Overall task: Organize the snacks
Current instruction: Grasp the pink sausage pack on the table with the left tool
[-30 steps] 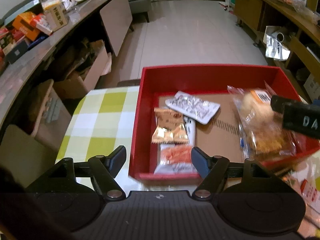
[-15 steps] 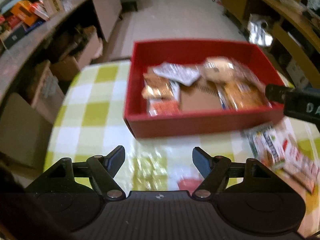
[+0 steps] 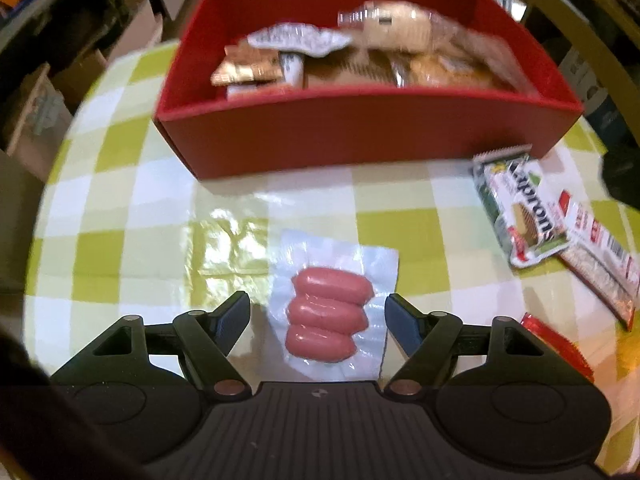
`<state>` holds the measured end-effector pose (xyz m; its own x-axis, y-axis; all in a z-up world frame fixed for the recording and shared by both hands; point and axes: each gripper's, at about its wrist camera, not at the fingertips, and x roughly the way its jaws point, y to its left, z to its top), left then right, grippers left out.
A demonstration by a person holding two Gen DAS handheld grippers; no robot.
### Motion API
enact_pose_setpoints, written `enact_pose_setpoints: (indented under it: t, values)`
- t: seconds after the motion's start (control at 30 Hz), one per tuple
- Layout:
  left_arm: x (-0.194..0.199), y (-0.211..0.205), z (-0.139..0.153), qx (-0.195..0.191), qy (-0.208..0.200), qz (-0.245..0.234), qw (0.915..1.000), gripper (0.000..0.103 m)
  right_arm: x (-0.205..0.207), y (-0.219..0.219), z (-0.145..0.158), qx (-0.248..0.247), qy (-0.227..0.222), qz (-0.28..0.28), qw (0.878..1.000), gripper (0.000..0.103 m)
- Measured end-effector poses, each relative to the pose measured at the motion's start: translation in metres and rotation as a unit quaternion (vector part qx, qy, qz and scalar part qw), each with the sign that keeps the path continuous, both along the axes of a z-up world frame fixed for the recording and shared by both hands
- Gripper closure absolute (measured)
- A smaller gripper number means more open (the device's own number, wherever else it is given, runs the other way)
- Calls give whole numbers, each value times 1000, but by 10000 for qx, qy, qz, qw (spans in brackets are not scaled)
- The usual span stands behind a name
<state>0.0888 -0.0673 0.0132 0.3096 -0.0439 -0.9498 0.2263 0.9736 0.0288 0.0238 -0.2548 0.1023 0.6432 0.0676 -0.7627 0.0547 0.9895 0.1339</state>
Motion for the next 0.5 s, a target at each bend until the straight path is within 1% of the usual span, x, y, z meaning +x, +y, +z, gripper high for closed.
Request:
enact_pose_setpoints:
  t: [0.03, 0.07, 0.17, 0.27, 0.33, 0.5]
  values:
    - [1, 1, -4, -21, 80, 33, 10000, 23, 0, 0, -1, 9, 29, 5, 10000, 9]
    - [2, 3, -6, -143, 150, 94, 9997, 24, -1, -1, -1, 9, 38, 11, 10000, 9]
    - [3, 1, -4, -124, 88, 82, 9999, 31, -6, 0, 0, -13, 38, 71, 10000, 9]
    - [0, -3, -1, -76, 52, 40, 9999, 33, -15, -1, 0, -33, 45, 107, 9999, 9]
    - [-2, -2, -1, -111, 64, 63, 9999, 33, -21, -2, 0, -37, 60, 110, 9999, 9]
    - [-14, 3, 2, -38, 5, 147, 9999, 34, -39, -8, -4, 68, 220, 34, 9997, 9]
